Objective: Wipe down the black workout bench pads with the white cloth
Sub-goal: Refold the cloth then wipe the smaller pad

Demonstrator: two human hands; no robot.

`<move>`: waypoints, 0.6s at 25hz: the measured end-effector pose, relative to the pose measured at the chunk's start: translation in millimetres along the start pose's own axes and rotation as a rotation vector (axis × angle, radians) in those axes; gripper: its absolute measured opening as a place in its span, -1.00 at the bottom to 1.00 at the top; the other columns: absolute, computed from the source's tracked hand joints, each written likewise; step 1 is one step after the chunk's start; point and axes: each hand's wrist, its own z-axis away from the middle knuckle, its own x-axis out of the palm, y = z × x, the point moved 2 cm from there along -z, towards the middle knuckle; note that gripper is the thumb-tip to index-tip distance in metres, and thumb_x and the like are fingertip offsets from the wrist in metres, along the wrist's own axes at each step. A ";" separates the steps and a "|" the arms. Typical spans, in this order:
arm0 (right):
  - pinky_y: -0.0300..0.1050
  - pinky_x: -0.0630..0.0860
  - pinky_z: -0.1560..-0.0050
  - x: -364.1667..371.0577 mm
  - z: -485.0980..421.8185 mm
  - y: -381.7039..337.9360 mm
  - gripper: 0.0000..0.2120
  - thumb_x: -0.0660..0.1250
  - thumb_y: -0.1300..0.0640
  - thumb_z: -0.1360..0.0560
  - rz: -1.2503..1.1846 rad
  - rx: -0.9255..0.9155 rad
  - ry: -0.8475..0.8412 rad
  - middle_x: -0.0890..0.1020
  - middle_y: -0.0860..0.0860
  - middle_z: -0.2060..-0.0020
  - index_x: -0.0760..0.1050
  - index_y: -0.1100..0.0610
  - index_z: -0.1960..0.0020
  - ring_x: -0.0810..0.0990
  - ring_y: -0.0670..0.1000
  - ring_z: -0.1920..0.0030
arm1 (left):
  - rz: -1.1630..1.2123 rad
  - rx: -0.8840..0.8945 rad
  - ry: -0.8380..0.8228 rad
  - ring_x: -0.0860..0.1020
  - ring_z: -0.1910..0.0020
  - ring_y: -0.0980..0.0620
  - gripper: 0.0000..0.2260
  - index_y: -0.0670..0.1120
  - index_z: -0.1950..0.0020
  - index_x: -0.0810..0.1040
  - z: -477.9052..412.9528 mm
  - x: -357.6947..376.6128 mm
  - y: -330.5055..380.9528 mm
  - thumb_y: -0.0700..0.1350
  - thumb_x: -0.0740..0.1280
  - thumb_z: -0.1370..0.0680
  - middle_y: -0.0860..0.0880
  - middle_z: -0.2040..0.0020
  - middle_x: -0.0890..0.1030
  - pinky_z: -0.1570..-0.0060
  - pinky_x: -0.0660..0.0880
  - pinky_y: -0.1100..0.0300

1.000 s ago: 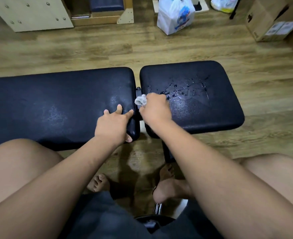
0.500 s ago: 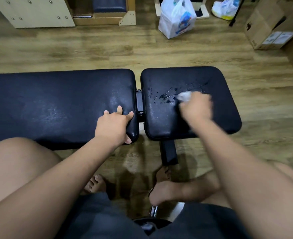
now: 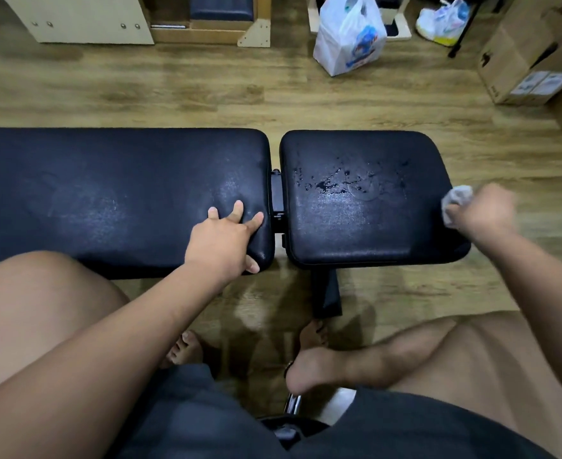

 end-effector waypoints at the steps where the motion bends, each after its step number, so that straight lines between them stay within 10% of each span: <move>1: -0.06 0.39 0.28 -2.1 -4.6 7.8 -0.77 0.32 0.19 -0.47 0.000 0.042 0.012 0.38 0.13 0.48 0.54 0.38 0.19 0.49 0.22 0.30 | 0.001 -0.004 -0.005 0.35 -0.25 -0.21 -0.15 0.20 -0.57 0.04 -1.3 -0.4 1.2 0.23 0.44 -0.41 0.00 -0.58 0.09 0.21 0.37 0.09; 9: -0.06 0.54 0.08 58.6 105.0 -194.1 -0.80 0.32 0.16 -0.44 -0.299 -0.344 -0.129 0.63 0.18 0.04 0.60 0.12 -0.04 0.62 0.22 0.02 | 0.008 0.009 -0.068 0.38 -0.22 -0.22 -0.13 0.19 -0.56 0.08 -3.8 -5.2 2.2 0.22 0.48 -0.37 -0.02 -0.53 0.18 0.12 0.37 0.07; 12: -0.15 0.42 0.20 51.8 85.4 -170.2 -0.79 0.35 0.10 -0.41 -0.292 -0.287 -0.150 0.62 0.19 0.12 0.61 0.19 0.03 0.58 0.14 0.11 | 0.008 0.048 -0.038 0.43 -0.26 -0.21 -0.19 0.14 -0.54 0.16 -7.8 -16.6 -3.0 0.35 0.39 -0.39 -0.04 -0.44 0.32 -0.02 0.43 0.00; 15: -0.17 0.35 0.22 19.3 35.2 -70.2 -0.90 0.35 0.17 -0.37 -0.185 -0.118 -0.050 0.56 0.17 0.31 0.57 0.22 0.23 0.53 0.14 0.22 | 0.101 -0.001 -0.088 0.06 -0.52 -0.35 0.05 0.04 -0.59 -0.01 -21.0 -21.6 -9.0 0.40 0.44 -0.29 -0.08 -0.59 0.03 -0.33 0.29 -0.27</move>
